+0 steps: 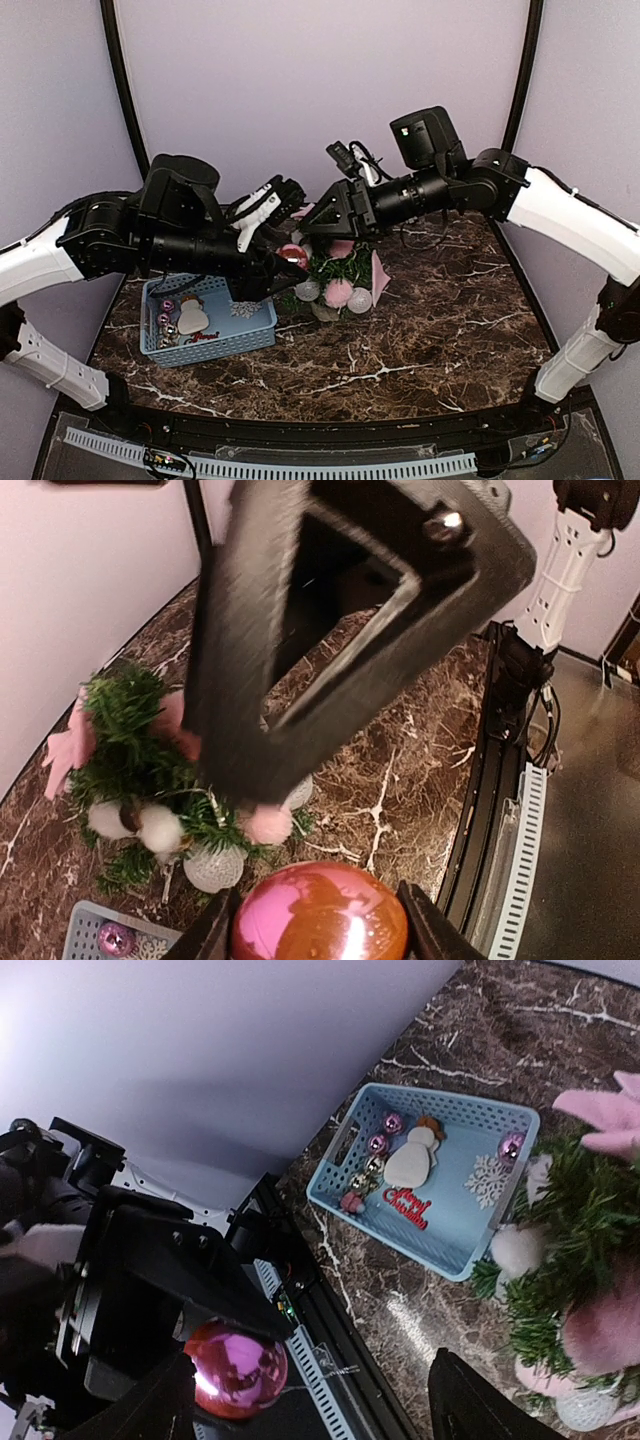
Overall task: Decorate the small christmas tree
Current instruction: Pass from the left arm to the right
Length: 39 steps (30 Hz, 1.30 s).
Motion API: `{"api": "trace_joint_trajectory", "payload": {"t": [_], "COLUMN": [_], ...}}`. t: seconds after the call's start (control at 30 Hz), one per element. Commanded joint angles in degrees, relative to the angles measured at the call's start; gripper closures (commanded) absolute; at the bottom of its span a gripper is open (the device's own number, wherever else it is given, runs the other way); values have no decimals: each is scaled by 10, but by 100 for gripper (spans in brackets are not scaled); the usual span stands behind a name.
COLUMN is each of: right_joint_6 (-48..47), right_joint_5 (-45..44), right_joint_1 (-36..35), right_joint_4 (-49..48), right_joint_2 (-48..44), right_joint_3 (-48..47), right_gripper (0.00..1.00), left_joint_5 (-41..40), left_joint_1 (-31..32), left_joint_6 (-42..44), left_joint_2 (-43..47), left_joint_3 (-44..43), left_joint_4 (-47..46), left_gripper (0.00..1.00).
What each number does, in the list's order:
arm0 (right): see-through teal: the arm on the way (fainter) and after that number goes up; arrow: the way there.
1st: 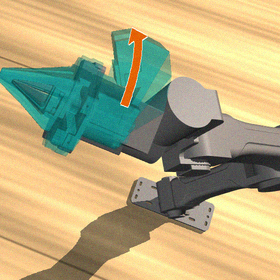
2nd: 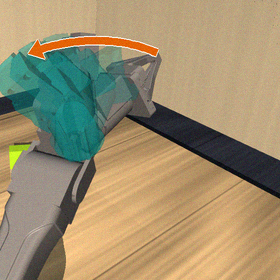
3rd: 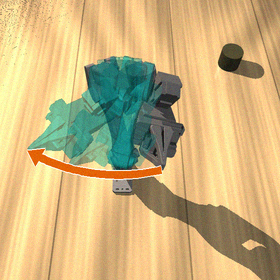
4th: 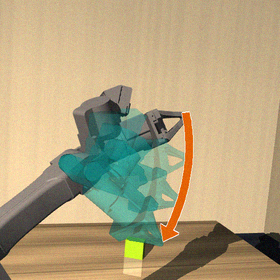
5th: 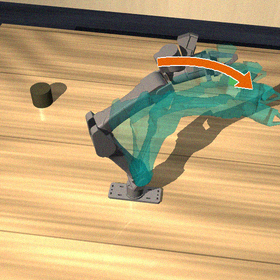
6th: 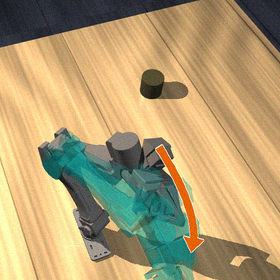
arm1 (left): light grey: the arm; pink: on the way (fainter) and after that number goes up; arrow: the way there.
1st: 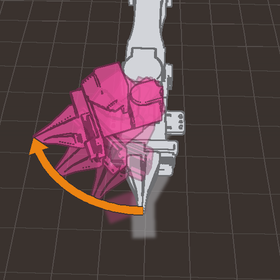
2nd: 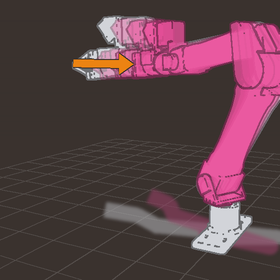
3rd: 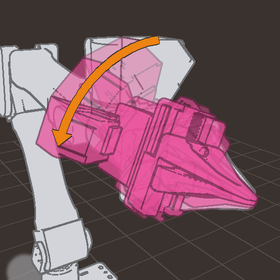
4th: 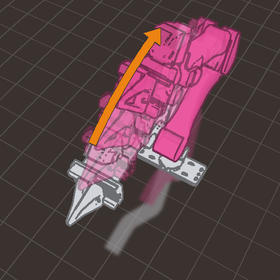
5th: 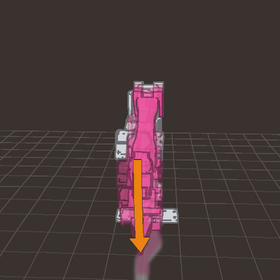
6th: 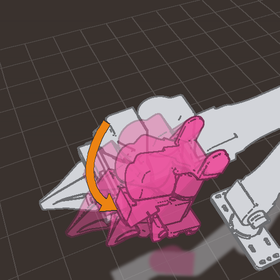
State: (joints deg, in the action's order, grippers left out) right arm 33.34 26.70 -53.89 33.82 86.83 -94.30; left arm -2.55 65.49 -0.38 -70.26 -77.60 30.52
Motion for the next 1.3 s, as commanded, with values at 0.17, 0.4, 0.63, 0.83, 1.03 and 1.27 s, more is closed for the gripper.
{"api": "trace_joint_trajectory", "payload": {"t": [0.17,0.4,0.63,0.83,1.03,1.27], "right_joint_6": [101,122,132,128,120,98], "right_joint_5": [82,109,121,97,44,-3], "right_joint_1": [-40,-57,-59,-59,-47,23], "right_joint_4": [-51,-86,-101,-97,-99,-101], "right_joint_2": [-2,6,7,-6,-35,-84], "right_joint_3": [47,59,62,71,76,98], "right_gripper": [19,27,44,58,60,61], "left_joint_5": [-34,-33,-38,-45,-63,-49], "left_joint_1": [41,46,47,47,47,47], "left_joint_6": [78,81,85,77,53,10], "left_joint_2": [-51,-60,-73,-76,-57,-13], "left_joint_3": [-80,-81,-84,-80,-61,-37], "left_joint_4": [51,42,42,38,20,-4], "left_gripper": [59,59,59,54,18,2]}}
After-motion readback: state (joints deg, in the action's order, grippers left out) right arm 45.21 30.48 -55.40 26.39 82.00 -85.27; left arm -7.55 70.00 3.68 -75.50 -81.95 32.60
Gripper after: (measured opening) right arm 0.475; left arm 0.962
